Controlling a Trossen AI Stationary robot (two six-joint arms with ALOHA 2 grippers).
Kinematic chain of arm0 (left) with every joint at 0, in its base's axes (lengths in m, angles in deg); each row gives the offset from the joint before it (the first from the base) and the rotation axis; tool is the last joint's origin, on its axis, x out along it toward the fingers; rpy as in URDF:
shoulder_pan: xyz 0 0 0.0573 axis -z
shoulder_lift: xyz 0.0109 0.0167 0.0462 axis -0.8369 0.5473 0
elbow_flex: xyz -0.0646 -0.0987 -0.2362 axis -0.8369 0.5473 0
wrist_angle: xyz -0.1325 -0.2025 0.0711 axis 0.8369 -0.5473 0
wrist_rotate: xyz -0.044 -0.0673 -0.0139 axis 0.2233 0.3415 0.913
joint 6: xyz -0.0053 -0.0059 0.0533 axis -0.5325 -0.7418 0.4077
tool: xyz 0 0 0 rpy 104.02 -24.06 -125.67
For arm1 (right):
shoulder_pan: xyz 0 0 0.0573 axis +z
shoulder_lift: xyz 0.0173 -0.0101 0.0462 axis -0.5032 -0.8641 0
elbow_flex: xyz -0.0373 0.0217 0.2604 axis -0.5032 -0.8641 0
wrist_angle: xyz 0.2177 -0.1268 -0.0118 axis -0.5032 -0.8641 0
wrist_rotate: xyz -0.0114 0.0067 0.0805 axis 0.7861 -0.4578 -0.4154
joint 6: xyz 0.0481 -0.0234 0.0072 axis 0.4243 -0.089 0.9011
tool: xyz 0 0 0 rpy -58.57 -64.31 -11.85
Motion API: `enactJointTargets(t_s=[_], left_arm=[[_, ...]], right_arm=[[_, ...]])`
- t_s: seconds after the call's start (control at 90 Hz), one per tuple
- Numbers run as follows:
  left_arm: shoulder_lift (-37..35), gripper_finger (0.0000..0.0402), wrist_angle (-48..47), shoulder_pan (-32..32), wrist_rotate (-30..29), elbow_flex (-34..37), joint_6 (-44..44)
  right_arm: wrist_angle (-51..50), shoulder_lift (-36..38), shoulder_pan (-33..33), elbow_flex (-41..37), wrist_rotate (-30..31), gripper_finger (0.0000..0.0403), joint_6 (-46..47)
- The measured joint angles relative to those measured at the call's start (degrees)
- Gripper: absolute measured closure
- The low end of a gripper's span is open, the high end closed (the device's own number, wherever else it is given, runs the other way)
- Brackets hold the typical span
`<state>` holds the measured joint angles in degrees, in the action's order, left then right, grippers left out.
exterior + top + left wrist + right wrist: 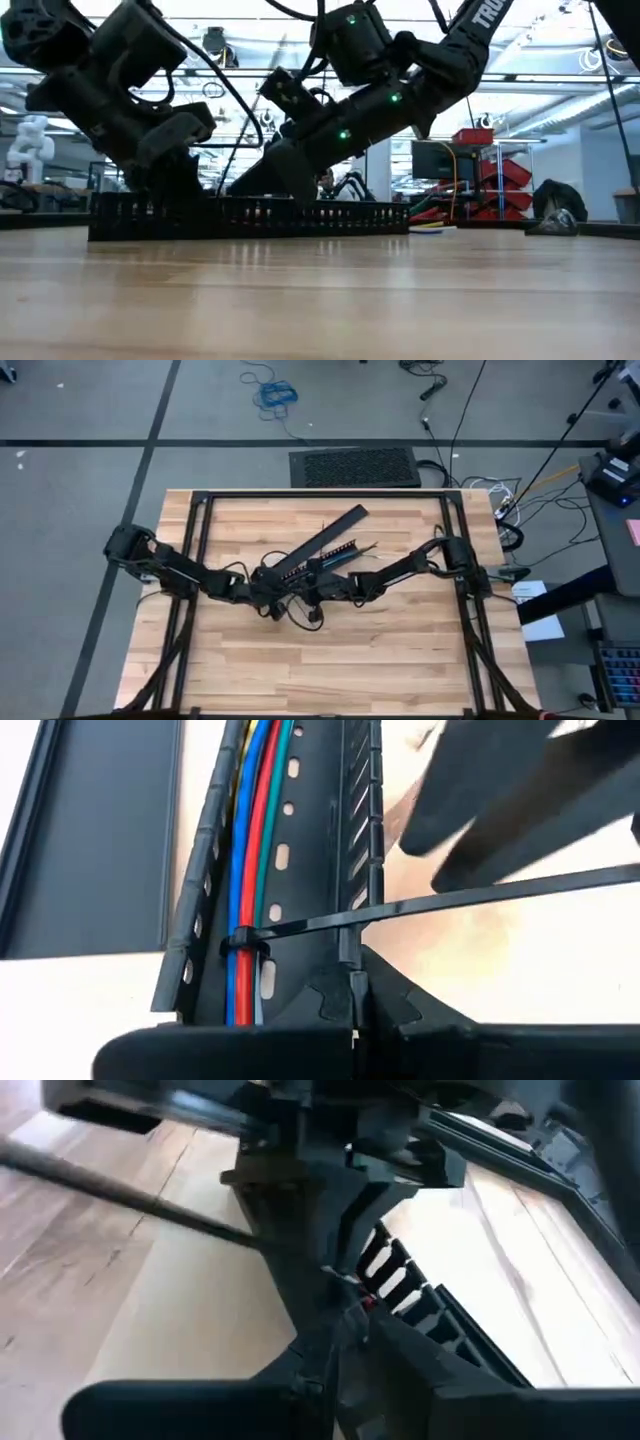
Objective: Ziptie cables
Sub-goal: Put the ziptied cables into a black cable duct
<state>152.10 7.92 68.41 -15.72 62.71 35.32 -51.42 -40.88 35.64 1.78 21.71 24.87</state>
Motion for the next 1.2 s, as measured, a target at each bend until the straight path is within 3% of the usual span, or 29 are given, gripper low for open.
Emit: enactJointTargets(t_s=[0.5,1.2], left_arm=[[0.0,0.0401,0.4,-3.0,5.1,0.1,0.0],[0.2,0.0401,1.8,-3.3,7.1,0.2,0.4]], right_arm=[[1.3,0.0,1.2,0.0,2.7,0.0353,-3.7],[2.8,0.1,-0.9,0.0,-4.1,0.0353,-8.7]])
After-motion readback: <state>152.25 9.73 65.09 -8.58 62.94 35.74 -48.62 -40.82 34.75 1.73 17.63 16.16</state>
